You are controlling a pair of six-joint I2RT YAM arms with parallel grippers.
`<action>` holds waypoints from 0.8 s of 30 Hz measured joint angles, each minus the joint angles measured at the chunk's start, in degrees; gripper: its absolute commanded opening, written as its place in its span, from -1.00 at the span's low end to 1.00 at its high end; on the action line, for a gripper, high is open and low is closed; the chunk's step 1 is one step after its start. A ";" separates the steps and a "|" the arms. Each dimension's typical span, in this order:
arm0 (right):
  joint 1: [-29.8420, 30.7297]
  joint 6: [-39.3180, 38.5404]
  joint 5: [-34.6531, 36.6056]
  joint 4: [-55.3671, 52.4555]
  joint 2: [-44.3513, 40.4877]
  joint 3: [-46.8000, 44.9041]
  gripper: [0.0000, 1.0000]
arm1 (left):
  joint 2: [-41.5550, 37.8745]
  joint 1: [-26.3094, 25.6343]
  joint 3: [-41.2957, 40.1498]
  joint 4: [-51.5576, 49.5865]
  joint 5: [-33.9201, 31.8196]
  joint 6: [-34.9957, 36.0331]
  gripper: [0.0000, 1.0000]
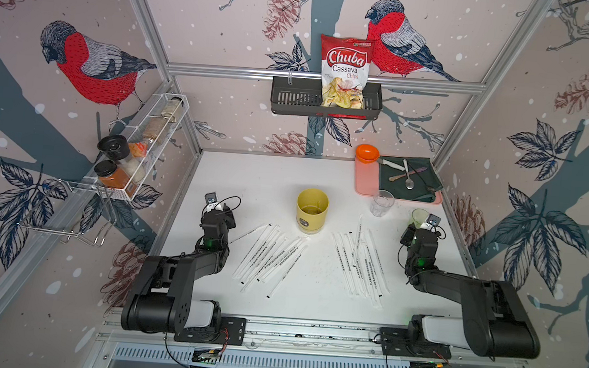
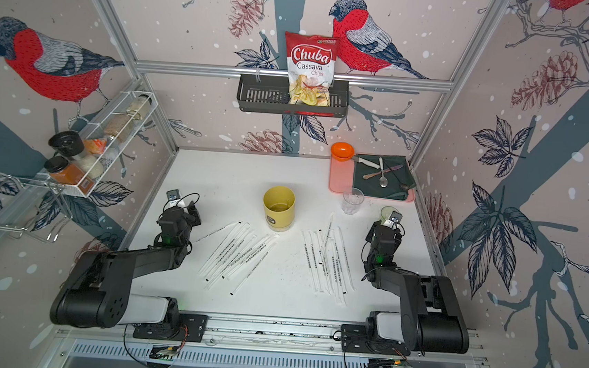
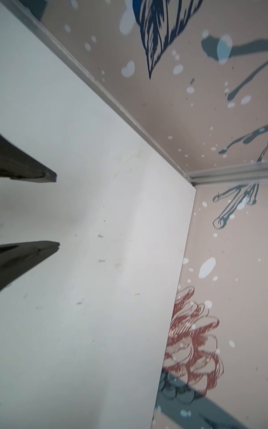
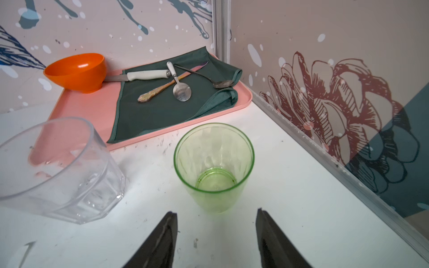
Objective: Take the straws out of the storage container
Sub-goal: Reset both arms
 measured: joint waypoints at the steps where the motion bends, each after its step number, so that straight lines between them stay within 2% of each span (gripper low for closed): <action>1: -0.15 -0.92 -1.36 5.35 0.81 -1.46 0.18 | 1.07 0.17 -0.63 1.46 1.60 0.87 -0.09; 5: -1.44 -2.64 -4.33 22.12 9.38 -7.54 0.24 | 2.80 0.37 -3.98 10.47 7.23 3.48 -0.07; 6: -1.20 -3.21 -4.98 22.36 9.64 -7.61 0.38 | 3.30 0.37 -4.83 12.59 7.50 3.58 -0.06; 7: -1.05 -3.65 -5.79 22.56 9.01 -6.75 0.98 | 4.11 0.37 -5.57 14.60 7.76 3.63 -0.05; 9: -0.94 -3.48 -4.68 24.00 9.14 -3.58 1.00 | 5.75 0.37 -6.34 17.73 8.28 3.78 -0.03; 13: -0.74 -3.32 -1.99 27.43 10.23 -4.46 1.00 | 6.29 0.37 -4.28 18.47 6.97 3.72 0.08; 16: -0.33 -3.32 -1.20 27.85 10.38 -3.61 1.00 | 6.32 0.35 -3.30 18.58 6.27 3.54 0.45; 18: -0.31 -3.32 -0.83 27.82 10.47 -3.48 1.00 | 6.32 0.35 -3.28 18.21 5.75 3.45 0.97; 24: -1.73 -2.19 -0.92 27.76 10.43 -3.08 1.00 | 6.32 0.26 -3.26 18.21 5.44 3.32 0.98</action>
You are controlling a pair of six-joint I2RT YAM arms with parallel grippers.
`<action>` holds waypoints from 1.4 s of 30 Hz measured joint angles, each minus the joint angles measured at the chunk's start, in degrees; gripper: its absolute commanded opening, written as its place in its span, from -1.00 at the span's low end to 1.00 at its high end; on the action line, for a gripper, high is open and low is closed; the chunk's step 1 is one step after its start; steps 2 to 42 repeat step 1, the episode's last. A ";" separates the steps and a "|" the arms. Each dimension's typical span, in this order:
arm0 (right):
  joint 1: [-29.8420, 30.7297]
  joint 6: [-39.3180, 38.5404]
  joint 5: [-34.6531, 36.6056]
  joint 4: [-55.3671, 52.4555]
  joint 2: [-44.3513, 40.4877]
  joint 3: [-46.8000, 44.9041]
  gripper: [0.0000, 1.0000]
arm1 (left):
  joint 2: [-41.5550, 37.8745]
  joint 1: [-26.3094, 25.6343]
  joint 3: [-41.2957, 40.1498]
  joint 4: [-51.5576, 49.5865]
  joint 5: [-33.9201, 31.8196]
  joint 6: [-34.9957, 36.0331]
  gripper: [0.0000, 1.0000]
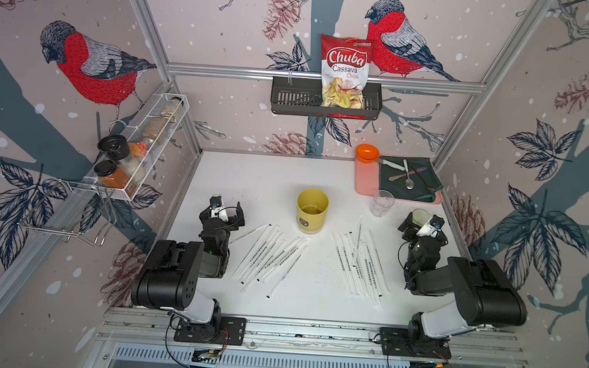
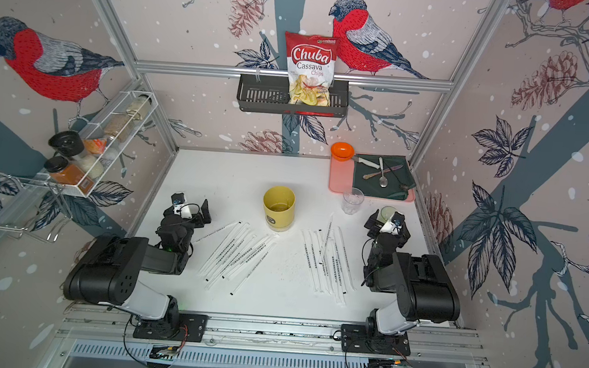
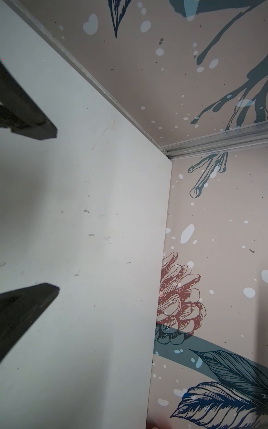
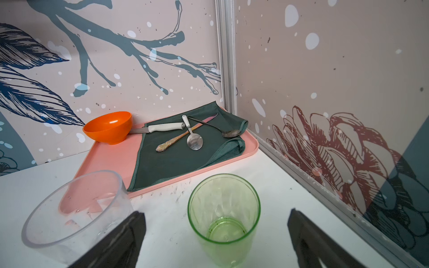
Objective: Take the straws out of the storage container
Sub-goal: Reset both arms
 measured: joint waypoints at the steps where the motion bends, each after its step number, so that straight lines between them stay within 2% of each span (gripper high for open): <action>1: -0.09 0.02 0.00 0.02 0.00 -0.02 1.00 | 0.00 0.00 0.00 0.00 -0.04 0.00 0.97; 42: -0.09 0.02 0.00 0.02 0.00 -0.02 1.00 | 0.00 0.00 0.00 0.00 -0.04 0.00 0.97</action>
